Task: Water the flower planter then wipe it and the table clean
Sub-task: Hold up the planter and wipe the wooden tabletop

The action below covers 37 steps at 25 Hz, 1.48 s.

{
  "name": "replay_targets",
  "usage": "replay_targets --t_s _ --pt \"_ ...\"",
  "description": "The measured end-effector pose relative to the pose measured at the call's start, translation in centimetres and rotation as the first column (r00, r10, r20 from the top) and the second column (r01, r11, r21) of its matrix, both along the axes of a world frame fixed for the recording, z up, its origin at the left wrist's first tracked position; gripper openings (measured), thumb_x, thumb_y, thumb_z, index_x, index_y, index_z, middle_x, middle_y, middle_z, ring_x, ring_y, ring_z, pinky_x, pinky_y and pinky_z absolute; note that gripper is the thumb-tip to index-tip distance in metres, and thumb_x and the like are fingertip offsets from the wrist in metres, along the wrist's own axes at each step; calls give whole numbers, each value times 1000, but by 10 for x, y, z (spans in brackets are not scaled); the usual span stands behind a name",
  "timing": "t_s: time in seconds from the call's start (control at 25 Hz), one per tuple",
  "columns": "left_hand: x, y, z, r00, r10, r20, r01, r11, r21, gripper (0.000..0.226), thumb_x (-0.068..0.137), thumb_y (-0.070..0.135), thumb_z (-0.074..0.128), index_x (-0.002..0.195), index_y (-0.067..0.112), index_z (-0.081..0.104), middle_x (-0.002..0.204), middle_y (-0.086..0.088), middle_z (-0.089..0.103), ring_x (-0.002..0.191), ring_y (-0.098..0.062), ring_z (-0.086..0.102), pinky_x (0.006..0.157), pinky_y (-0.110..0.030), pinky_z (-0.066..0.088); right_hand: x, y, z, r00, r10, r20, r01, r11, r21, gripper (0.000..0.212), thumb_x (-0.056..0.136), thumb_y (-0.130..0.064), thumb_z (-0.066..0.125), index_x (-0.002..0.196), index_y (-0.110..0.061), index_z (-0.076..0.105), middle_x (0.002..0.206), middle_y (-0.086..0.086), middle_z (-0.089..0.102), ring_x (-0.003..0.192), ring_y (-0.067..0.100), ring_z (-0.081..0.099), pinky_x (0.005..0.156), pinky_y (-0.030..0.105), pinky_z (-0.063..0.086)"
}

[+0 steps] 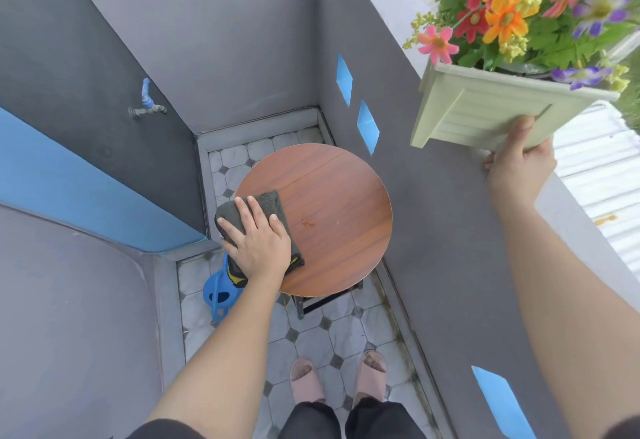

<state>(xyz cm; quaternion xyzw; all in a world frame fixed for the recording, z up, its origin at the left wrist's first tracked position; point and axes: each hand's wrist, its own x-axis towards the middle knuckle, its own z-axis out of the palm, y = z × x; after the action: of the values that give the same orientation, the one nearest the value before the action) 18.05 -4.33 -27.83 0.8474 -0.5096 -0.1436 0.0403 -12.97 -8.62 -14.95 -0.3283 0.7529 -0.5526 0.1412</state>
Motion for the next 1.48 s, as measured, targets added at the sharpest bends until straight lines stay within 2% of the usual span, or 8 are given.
replay_targets --t_s 0.24,0.48,0.68,0.8,0.92,1.0,1.32,1.48 --pt "-18 36 5 998 50 -49 -51 998 -19 58 97 43 11 151 21 8 160 -3 4 121 -49 29 71 -51 54 -8 -2 -6 999 -8 39 8 1000 4 44 66 -91 33 73 -50 50 75 18 62 77 42 64 72 56 52" --pt "-23 58 11 1000 -13 -3 13 1000 3 58 99 39 31 148 10 22 153 -24 23 85 -51 59 52 -41 48 -5 1 -1 999 3 42 -2 1000 -17 45 70 -88 35 79 -47 49 71 10 61 73 40 65 70 56 52" --pt "-24 78 35 973 -185 139 160 971 176 56 102 37 29 147 5 23 141 -24 43 93 -35 66 66 -37 54 -1 3 5 996 58 72 -57 998 -9 48 79 -77 40 92 -32 52 69 8 58 62 34 63 65 53 54" --pt "-34 78 66 990 -89 -114 103 987 124 51 100 40 33 137 6 40 111 -15 63 91 -29 62 69 -34 46 -5 0 -1 996 74 43 -74 997 0 49 81 -68 41 96 -22 52 61 -3 53 56 30 61 62 53 54" --pt "-49 54 93 571 276 -773 -172 961 216 56 80 61 59 110 15 49 104 -5 60 89 -21 60 76 -33 48 -5 -1 -4 997 73 25 -74 997 12 46 81 -66 42 92 -23 52 59 -6 52 58 33 61 62 54 53" --pt "-63 35 100 314 300 -901 -178 951 254 67 61 60 78 101 17 46 102 -6 62 89 -21 65 78 -40 55 -5 -1 -5 997 76 1 -76 997 13 41 81 -70 43 86 -30 52 59 -6 52 61 37 63 63 54 53" --pt "-111 -20 107 648 -190 -738 67 979 -193 11 80 25 55 90 28 57 103 -3 46 80 -12 51 62 -24 36 -9 -4 -10 997 80 16 -80 997 -5 53 79 -71 40 91 -20 50 60 -4 53 59 34 62 64 55 54" --pt "-118 -20 102 205 57 -977 -135 990 29 19 86 14 54 92 29 63 101 -6 70 87 -18 65 79 -34 52 -11 -4 -10 997 80 10 -80 997 15 40 79 -74 42 80 -34 50 63 -3 54 67 35 63 66 57 53"
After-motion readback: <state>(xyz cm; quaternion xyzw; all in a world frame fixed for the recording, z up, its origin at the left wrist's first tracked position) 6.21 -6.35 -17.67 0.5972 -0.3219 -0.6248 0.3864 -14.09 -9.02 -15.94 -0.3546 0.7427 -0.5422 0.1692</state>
